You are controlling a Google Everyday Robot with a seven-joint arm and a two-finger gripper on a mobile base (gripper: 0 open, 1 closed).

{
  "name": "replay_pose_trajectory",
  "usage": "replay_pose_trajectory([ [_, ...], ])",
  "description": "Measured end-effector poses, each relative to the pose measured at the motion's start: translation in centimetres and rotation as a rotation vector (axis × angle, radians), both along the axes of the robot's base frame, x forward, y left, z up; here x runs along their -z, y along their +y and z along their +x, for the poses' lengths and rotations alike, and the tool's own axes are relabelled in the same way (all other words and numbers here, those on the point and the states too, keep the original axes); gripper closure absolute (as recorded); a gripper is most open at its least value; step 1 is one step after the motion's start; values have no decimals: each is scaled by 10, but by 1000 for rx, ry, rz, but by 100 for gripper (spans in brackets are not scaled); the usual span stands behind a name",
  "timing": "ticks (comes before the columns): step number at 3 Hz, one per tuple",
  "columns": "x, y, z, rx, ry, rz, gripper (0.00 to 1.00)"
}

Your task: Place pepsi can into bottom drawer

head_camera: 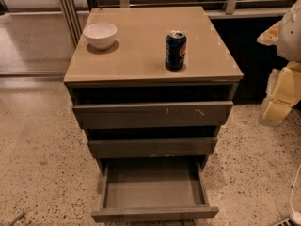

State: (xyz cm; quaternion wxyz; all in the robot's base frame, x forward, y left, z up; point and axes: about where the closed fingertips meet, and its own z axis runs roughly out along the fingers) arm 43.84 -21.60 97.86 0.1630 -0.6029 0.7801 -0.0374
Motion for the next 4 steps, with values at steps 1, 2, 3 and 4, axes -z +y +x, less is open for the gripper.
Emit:
replay_pose_trajectory([
  [1, 0, 0, 0, 0, 0, 0, 0],
  [2, 7, 1, 23, 10, -44, 30, 0],
  [3, 25, 8, 70, 18, -104, 91, 0],
  [4, 40, 22, 125, 17, -166, 167, 0],
])
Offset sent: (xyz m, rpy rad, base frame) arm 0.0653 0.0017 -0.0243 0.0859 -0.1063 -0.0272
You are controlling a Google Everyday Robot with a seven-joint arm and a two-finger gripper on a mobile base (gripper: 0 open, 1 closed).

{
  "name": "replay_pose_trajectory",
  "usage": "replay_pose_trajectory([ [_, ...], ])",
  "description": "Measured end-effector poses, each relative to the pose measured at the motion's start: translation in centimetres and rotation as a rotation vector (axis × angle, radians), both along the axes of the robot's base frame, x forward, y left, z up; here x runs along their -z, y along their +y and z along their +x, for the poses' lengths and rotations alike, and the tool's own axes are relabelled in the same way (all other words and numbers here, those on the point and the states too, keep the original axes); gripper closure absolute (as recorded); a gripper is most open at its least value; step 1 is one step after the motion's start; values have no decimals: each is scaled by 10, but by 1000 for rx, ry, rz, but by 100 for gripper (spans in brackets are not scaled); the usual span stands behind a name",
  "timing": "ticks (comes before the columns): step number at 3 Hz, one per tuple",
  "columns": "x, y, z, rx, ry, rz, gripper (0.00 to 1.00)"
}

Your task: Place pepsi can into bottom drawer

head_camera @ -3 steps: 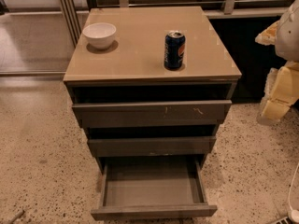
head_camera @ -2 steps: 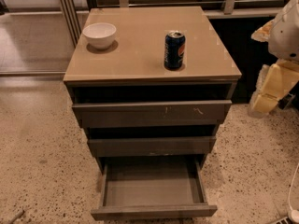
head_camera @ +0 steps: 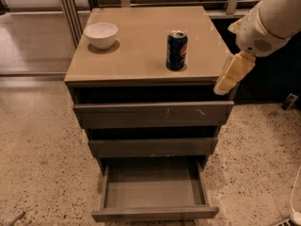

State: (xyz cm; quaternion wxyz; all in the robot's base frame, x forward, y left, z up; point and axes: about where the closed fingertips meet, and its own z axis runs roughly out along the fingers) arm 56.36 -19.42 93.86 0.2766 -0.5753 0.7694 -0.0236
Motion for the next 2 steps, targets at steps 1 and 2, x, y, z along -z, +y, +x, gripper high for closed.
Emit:
replay_pose_trajectory([
  [1, 10, 13, 54, 12, -66, 101, 0],
  [2, 16, 24, 100, 37, -103, 245, 0],
])
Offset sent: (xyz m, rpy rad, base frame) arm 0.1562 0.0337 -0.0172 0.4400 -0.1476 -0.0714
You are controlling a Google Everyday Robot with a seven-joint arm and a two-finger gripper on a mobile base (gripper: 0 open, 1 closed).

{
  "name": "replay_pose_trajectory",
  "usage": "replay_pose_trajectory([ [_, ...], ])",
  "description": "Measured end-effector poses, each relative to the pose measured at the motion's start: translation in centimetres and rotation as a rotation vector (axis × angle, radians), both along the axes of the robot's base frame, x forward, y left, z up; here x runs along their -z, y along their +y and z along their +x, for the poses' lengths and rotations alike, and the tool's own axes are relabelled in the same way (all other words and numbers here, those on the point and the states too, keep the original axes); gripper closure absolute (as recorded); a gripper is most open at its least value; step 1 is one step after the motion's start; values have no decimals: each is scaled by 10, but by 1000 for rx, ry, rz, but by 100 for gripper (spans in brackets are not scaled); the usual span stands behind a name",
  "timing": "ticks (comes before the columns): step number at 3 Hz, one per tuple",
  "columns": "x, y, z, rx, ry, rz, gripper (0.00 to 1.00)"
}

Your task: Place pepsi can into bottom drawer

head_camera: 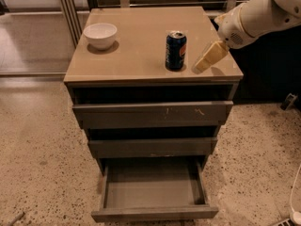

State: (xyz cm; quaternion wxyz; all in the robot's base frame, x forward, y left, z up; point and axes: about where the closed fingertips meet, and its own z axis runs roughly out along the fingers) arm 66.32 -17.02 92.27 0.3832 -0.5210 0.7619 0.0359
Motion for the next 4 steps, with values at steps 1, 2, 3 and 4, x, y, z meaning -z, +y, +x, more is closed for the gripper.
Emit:
replay_pose_trajectory([
  [1, 6, 16, 28, -8, -6, 114, 0],
  [2, 13, 33, 45, -38, -2, 191, 0],
  [3, 14, 49, 54, -80, -9, 237, 0],
  [4, 17, 60, 62, -102, -14, 264, 0],
])
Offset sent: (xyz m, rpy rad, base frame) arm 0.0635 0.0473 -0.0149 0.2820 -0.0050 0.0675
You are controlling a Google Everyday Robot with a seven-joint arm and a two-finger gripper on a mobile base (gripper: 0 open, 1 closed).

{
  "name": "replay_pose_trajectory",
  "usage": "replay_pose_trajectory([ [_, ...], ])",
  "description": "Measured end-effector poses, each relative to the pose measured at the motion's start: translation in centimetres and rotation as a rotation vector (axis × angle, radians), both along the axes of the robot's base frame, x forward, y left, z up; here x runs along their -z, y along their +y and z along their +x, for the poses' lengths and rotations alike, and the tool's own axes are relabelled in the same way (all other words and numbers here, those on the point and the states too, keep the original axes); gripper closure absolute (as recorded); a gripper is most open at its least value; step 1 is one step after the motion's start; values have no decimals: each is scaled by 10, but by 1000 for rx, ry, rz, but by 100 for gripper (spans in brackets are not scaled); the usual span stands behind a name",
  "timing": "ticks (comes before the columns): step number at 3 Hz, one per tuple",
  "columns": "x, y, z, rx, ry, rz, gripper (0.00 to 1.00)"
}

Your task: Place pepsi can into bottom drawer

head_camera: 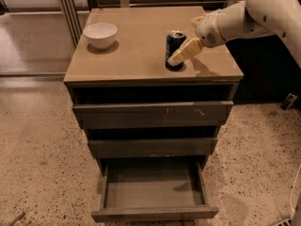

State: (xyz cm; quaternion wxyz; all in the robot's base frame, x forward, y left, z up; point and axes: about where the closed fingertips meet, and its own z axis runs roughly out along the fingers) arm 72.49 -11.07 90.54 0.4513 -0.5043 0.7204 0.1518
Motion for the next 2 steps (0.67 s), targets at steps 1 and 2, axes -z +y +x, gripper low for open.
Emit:
replay_pose_trajectory([
  [1, 6, 4, 7, -3, 5, 7, 0],
  [2, 16, 1, 15, 15, 19, 2, 0],
])
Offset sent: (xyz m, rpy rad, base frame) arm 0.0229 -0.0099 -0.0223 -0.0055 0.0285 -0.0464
